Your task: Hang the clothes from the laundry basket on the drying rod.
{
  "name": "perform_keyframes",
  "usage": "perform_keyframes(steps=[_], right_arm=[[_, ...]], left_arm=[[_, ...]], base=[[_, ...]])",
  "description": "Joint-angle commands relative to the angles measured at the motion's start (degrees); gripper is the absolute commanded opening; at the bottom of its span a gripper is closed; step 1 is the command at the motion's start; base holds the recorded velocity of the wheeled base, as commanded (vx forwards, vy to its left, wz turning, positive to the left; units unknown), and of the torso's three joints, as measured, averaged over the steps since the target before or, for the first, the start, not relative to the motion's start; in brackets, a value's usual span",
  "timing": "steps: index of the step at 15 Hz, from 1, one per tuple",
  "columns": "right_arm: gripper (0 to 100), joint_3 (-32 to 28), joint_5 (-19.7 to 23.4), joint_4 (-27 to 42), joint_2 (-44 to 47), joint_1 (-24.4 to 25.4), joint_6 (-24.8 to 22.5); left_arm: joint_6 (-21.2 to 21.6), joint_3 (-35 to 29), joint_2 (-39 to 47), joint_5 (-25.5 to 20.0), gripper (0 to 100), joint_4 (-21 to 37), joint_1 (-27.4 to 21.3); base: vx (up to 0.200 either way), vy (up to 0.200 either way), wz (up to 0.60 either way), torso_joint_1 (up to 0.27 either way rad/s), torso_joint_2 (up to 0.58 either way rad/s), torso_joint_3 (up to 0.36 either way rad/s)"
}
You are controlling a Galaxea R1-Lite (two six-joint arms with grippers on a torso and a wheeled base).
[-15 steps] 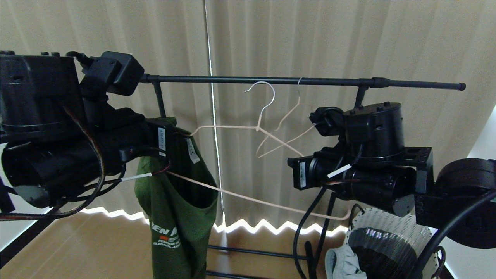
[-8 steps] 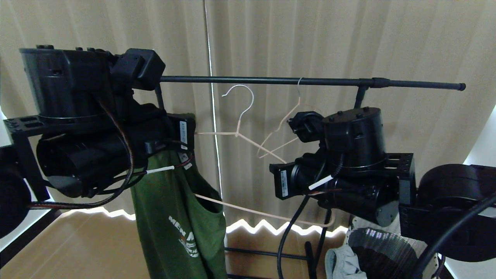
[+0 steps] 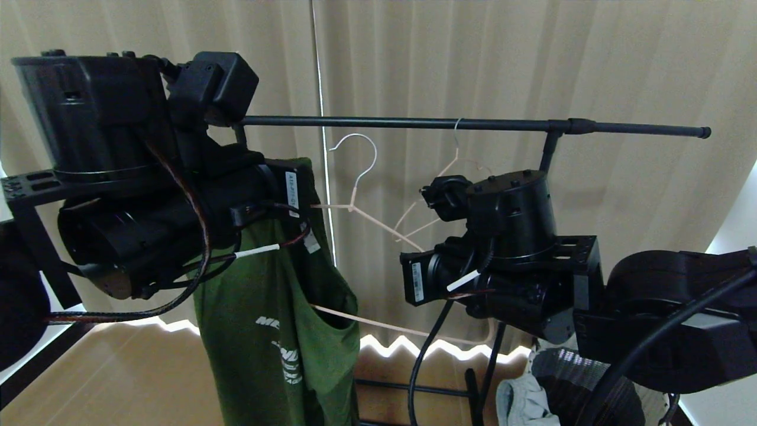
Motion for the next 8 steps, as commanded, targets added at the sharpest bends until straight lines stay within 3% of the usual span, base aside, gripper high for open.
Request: perform_keyframes(steps=[1,4,8], right_arm=[[0,0.91,-1.37,0.41,-1.16,-1.89,-0.21],[0,2.05,-3.84,0.49,-3.10,-6.19,-0.73],[0,1.52,-8.49,-0.39,-2.48,-9.18,-4.60]], left_arm=[[1.13,0.07,-0.93,0.06,0,0.06,2.87],[4.65,0.51,-2.42,0.14,0,0.24,8.58],[5.35,2.53,-4.18,0.23,0,2.43,7.79]], base=[[0.000,0.000,0.00,0.000,0.00,0.000],[0.000,0.000,0.00,0.000,0.00,0.000],[0.000,0.000,0.00,0.000,0.00,0.000]])
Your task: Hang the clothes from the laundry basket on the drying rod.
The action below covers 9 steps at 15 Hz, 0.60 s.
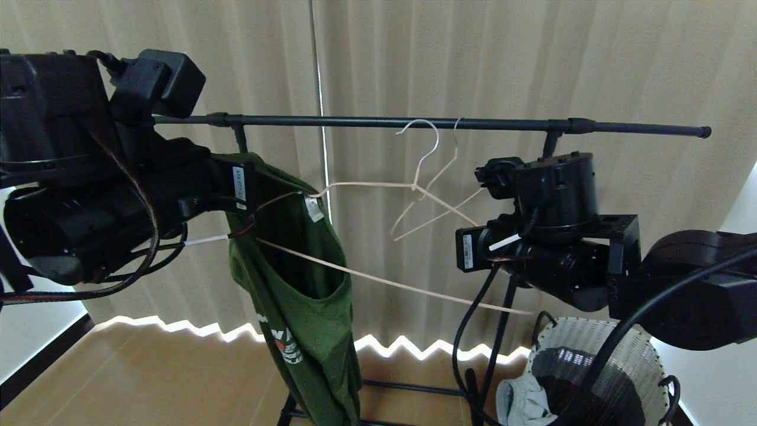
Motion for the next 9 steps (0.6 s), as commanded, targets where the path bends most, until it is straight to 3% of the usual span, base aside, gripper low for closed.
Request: perform_keyframes(steps=[1,5,9], right_arm=[[0,-0.50,-0.34,-0.23,0.10,-0.48,-0.05],[0,-4.54,-0.51,-0.40,3.36,1.19,0.04],[0,-5.15,-0.34,-0.49,3.88,5.15,0.12]], left_arm=[[-0.09,0.54,-1.03,-0.04,0,0.41,-2.06],[-4.49,-1.83,1.52,-0.04,0,0.50,-9.71],[-6.33,-6.93,6.17,0.05,0,-0.03,-10.23]], base=[[0.000,0.000,0.00,0.000,0.00,0.000],[0.000,0.000,0.00,0.000,0.00,0.000],[0.000,0.000,0.00,0.000,0.00,0.000]])
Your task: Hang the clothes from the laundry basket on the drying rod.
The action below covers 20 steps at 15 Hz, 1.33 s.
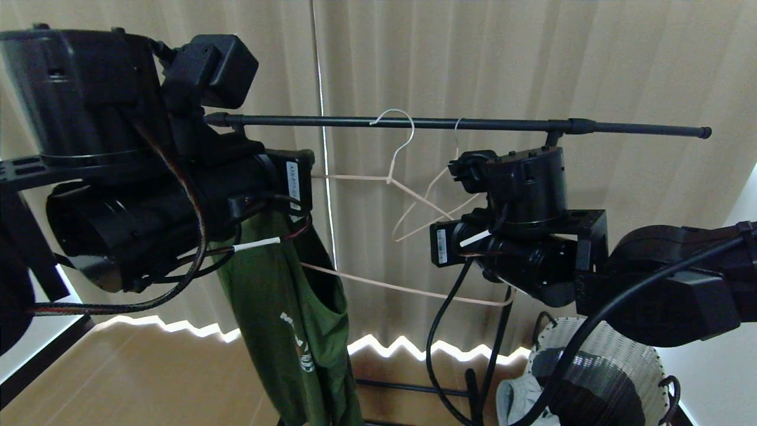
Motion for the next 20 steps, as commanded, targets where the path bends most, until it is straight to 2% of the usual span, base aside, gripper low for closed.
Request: perform_keyframes(steps=[1,5,12,19,20], right_arm=[[0,-0.22,0.23,-0.08,0.53,2.08,0.04],[0,-1.19,0.75,-0.08,0.71,3.84,0.30],[0,-1.36,3.92,-0.08,0.62,6.56,2.06],[0,-1.01,3.66,0.01,-2.54,4.80,1.97],[0,-1.10,3.66,-0.08,-3.07,4.72,1.97]], left_arm=[[-1.90,-3.13,3.99,0.04,0,-0.19,-1.39],[-2.60,-4.09,6.01,0.22,0,-0.98,-3.14],[-2.43,-5.50,7.68,0.04,0,-2.21,-3.14],[1.09,4.08,0.57,-1.28,0,-1.86,-2.79],[1.44,5.40,-0.40,-3.12,0,-1.86,-2.79]], base=[[0.000,0.000,0.00,0.000,0.00,0.000],[0.000,0.000,0.00,0.000,0.00,0.000],[0.000,0.000,0.00,0.000,0.00,0.000],[0.000,0.000,0.00,0.000,0.00,0.000],[0.000,0.000,0.00,0.000,0.00,0.000]])
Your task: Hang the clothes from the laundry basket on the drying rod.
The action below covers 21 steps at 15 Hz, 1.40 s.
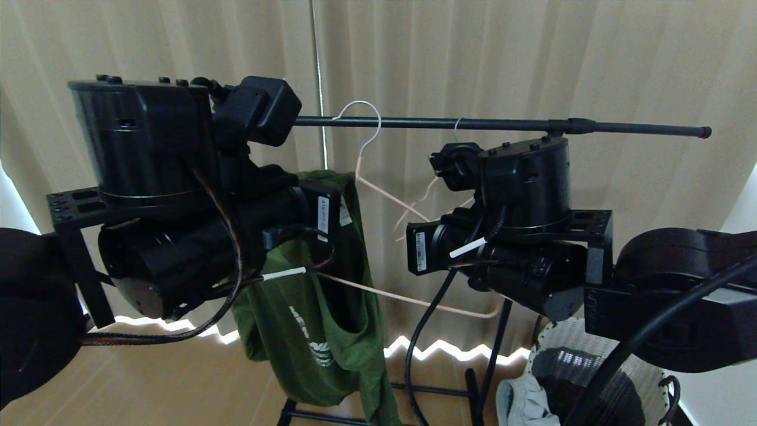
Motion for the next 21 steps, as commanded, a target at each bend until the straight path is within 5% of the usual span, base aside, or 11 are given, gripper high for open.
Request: perform_keyframes(steps=[1,8,9,18,20,21], right_arm=[[0,-0.17,-0.03,-0.16,-1.76,-0.17,0.03],[0,0.18,-0.03,-0.07,-3.96,-0.17,0.12],[0,0.44,-0.03,-0.07,-4.48,-0.17,0.03],[0,2.46,-0.11,0.19,-7.56,-5.27,-0.58],[0,3.69,-0.11,0.10,-8.26,-5.97,-2.08],[0,4.48,-0.11,0.10,-8.53,-6.15,-3.13]], left_arm=[[0.46,2.93,-3.31,-2.80,0,0.08,-0.01],[3.98,6.71,-5.77,-3.59,0,-0.09,-0.01],[4.06,7.33,-6.56,-3.59,100,-0.09,-0.01],[5.38,13.13,-17.46,-3.68,100,-0.27,1.66],[9.42,15.94,-21.15,-3.50,100,-0.45,2.18],[15.31,18.75,-25.19,-3.50,100,-0.97,2.89]], base=[[0.000,0.000,0.00,0.000,0.00,0.000],[0.000,0.000,0.00,0.000,0.00,0.000],[0.000,0.000,0.00,0.000,0.00,0.000],[0.000,0.000,0.00,0.000,0.00,0.000],[0.000,0.000,0.00,0.000,0.00,0.000],[0.000,0.000,0.00,0.000,0.00,0.000]])
